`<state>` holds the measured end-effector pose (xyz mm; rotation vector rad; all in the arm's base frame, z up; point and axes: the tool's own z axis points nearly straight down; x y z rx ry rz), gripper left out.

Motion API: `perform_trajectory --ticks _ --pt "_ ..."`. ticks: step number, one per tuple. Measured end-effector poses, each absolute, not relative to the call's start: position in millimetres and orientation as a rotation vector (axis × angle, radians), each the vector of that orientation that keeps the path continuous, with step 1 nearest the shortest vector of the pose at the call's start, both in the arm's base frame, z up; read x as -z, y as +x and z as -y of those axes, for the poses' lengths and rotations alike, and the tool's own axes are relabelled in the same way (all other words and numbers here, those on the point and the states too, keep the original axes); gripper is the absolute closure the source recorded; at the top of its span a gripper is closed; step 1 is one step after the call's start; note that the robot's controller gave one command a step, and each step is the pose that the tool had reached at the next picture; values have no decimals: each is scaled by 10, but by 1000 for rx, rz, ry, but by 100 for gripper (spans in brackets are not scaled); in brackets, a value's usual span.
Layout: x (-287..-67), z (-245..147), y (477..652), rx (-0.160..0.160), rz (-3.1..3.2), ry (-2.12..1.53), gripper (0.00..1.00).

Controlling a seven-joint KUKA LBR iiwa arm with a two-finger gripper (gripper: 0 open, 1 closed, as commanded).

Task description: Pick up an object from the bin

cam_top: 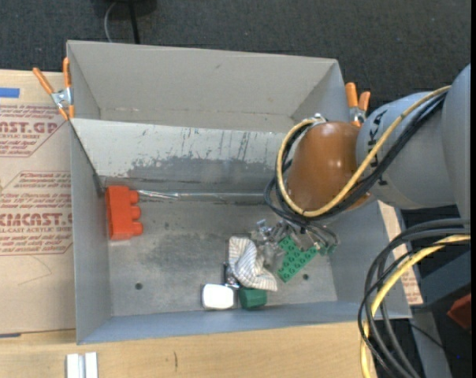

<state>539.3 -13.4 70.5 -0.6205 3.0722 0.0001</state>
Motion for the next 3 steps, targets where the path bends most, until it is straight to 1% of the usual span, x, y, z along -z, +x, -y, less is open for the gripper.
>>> perform_trajectory --ticks 2,3 --pt "-778 131 5390 0 -3073 -620 100" --pt "-854 126 5373 -3 -3079 -621 100"
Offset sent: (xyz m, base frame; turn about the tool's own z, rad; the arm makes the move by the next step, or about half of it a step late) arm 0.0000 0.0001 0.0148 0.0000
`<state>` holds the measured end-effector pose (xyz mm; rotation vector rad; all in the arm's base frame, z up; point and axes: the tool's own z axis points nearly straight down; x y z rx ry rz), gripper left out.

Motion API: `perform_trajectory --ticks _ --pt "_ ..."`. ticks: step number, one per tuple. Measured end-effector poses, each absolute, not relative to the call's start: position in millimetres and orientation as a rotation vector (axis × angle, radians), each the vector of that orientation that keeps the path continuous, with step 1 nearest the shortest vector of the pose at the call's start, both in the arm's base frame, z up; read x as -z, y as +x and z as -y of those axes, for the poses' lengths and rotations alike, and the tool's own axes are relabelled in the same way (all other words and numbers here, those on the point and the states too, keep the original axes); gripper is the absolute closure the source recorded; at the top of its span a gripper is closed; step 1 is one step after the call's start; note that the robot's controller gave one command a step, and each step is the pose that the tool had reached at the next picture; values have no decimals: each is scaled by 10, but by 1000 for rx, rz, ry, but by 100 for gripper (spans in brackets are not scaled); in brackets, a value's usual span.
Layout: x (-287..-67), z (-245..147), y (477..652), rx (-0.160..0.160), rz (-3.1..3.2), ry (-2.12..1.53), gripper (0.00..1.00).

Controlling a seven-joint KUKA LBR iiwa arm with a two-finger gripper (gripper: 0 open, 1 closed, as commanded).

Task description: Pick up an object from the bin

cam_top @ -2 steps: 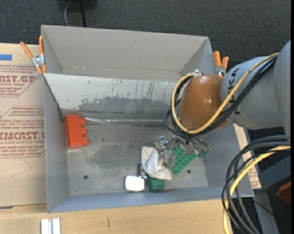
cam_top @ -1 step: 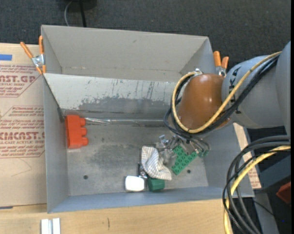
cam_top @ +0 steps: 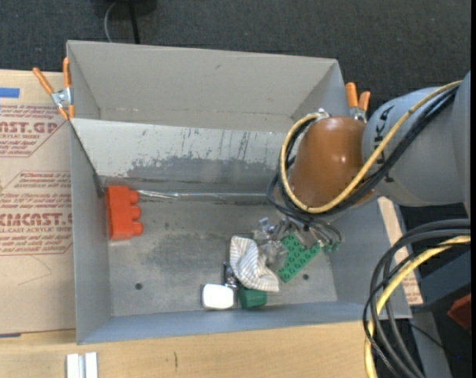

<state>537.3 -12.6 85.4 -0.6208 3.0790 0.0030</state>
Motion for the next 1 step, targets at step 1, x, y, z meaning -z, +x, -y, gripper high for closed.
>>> perform_trajectory --ticks 1 --pt "-1084 124 5360 -4 -3082 -623 100"
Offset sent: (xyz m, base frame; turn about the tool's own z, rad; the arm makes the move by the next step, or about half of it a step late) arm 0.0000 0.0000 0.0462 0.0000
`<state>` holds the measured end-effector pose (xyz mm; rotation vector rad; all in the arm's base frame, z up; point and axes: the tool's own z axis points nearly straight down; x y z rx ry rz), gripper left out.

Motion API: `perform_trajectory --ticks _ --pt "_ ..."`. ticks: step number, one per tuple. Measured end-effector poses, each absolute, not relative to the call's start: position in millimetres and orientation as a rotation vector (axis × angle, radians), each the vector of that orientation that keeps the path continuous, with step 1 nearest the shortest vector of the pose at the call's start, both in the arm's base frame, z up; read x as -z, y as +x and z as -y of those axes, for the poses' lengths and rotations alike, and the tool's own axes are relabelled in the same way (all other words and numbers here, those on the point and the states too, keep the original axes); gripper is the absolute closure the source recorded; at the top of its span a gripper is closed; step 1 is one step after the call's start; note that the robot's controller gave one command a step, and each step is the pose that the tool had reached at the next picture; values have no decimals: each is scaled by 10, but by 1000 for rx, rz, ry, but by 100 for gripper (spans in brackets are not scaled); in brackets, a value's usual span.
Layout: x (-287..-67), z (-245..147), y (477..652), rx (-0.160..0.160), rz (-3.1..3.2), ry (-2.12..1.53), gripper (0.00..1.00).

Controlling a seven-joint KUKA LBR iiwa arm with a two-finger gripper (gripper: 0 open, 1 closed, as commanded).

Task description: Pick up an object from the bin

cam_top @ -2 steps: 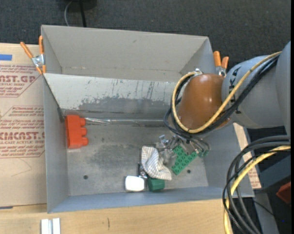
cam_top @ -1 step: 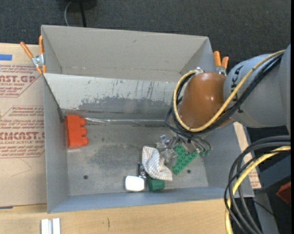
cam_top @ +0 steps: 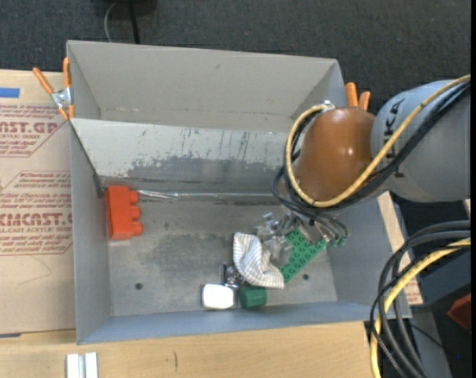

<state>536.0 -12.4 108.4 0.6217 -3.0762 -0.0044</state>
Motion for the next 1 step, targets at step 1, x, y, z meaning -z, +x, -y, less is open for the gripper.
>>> perform_trajectory --ticks 1 --pt "-1278 123 5382 1 3084 623 100"
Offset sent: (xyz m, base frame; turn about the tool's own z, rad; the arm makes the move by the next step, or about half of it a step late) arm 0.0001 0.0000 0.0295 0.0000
